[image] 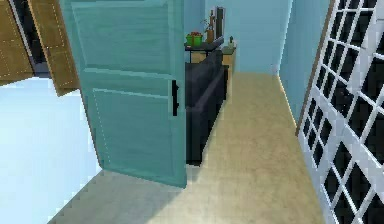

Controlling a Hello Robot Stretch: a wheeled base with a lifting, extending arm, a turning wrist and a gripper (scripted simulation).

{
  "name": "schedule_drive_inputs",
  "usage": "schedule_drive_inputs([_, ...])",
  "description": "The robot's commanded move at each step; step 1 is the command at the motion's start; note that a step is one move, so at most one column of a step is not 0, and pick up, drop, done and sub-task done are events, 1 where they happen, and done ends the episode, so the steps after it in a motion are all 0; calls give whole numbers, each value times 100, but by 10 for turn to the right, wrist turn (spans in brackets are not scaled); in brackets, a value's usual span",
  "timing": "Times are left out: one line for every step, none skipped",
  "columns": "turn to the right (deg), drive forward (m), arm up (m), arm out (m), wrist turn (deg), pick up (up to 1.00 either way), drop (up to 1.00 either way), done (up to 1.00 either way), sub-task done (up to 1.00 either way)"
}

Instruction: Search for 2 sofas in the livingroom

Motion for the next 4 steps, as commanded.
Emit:
schedule_drive_inputs([150, 0, 0, 0, 0, 0, 0, 0, 0])
schedule_drive_inputs([0, 90, 0, 0, 0, 0, 0, 0, 0])
schedule_drive_inputs([-240, 0, 0, 0, 0, 0, 0, 0, 0])
schedule_drive_inputs([0, 0, 0, 0, 0, 0, 0, 100, 0])
